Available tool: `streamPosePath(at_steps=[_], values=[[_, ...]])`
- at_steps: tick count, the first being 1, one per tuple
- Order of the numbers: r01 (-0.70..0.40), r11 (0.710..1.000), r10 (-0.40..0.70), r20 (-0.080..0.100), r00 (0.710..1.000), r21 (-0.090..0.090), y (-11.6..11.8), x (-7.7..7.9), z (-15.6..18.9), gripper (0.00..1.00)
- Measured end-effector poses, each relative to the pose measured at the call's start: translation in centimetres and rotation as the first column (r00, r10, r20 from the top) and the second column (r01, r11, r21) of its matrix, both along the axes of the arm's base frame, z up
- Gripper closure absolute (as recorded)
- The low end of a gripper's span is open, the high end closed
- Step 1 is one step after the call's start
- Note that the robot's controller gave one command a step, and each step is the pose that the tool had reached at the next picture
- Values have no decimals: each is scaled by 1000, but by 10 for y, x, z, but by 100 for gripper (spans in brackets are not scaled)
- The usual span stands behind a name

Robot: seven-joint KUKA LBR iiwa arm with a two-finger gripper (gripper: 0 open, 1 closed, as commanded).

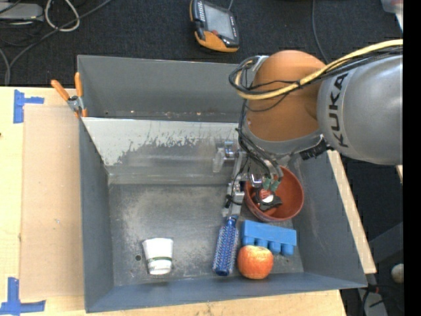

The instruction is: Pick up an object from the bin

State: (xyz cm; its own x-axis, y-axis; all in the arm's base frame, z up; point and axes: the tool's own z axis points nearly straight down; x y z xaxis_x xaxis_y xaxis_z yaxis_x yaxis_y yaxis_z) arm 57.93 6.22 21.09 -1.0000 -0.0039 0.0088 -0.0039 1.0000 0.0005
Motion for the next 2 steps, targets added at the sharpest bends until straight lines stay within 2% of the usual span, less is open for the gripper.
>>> streamPosePath(at_steps=[1, 2], values=[[3, 1000, -3, 7, 1000, 1, -1, 1, 5, 0], [-526, 851, 526, 10, 851, 1, -29, 6, -85, 0]])
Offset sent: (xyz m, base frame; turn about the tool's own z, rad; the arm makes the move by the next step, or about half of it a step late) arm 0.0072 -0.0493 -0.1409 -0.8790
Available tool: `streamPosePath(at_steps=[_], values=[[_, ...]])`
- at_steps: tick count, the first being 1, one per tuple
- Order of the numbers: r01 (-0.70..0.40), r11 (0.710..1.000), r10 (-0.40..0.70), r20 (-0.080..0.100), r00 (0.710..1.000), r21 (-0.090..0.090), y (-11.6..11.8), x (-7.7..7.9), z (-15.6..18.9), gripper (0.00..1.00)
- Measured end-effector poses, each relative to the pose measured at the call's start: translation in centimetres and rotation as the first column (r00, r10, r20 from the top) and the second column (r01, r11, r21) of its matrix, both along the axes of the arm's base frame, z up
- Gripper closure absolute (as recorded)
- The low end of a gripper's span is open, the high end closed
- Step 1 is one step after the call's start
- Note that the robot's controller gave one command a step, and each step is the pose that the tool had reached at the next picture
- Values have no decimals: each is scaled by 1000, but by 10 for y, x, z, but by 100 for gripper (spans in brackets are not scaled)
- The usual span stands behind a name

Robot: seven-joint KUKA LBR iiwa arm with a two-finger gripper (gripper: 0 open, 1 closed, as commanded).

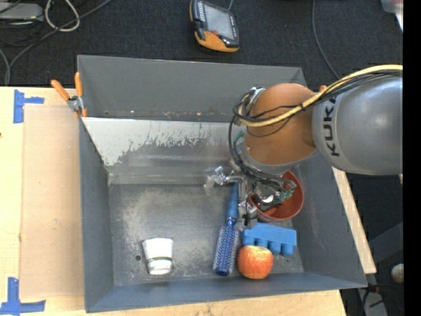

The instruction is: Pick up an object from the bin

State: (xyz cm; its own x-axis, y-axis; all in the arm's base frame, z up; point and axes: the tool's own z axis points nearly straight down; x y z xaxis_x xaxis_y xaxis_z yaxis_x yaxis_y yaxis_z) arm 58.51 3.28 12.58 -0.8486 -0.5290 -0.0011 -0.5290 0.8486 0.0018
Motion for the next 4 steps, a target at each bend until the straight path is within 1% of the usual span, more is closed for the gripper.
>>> streamPosePath(at_steps=[1, 2, 3, 4], values=[[-152, 988, 152, 0, 988, 0, -38, -5, 30, 0], [-548, 837, 548, -8, 837, 8, 29, -28, -22, 0], [-545, 838, 545, 4, 838, -4, -23, -18, -55, 0], [-785, 619, 785, 19, 619, -7, -26, -45, -53, 100]])
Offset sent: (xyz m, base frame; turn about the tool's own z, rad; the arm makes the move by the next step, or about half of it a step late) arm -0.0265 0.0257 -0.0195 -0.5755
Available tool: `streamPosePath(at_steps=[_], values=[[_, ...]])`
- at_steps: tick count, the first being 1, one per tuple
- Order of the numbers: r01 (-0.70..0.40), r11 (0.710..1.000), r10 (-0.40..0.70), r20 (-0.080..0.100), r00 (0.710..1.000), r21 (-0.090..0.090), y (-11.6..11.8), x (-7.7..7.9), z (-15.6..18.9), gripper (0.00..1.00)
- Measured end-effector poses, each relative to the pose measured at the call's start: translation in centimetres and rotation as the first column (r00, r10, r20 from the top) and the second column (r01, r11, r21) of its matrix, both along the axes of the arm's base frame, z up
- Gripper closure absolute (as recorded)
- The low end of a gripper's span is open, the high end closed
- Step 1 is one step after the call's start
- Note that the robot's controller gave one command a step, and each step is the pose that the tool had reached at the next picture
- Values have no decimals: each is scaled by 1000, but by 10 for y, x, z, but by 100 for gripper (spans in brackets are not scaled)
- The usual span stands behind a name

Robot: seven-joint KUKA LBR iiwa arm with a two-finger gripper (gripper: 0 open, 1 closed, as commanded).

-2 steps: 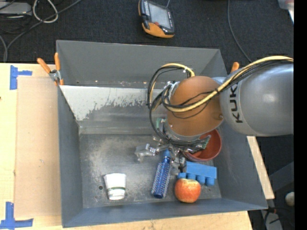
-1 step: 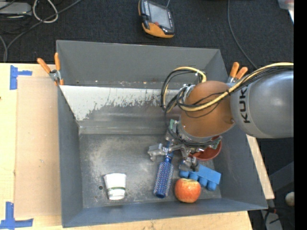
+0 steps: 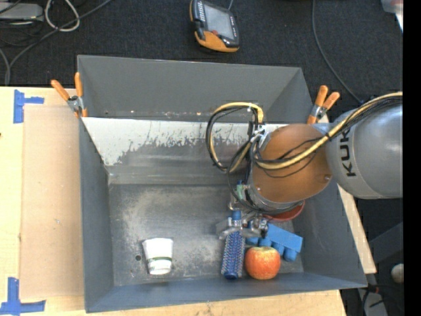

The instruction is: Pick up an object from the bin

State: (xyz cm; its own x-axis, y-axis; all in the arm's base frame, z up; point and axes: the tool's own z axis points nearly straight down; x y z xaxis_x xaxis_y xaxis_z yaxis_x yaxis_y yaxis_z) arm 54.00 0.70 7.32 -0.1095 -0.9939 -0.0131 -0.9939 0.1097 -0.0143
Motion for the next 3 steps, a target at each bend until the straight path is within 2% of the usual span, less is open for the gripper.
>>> streamPosePath(at_steps=[1, 2, 3], values=[[1, 1000, -1, 0, 1000, 0, 0, 0, 0, 100], [2, 1000, -2, -11, 1000, 0, 1, -3, 20, 100], [3, 1000, -3, -16, 1000, 2, 2, -4, 64, 100]])
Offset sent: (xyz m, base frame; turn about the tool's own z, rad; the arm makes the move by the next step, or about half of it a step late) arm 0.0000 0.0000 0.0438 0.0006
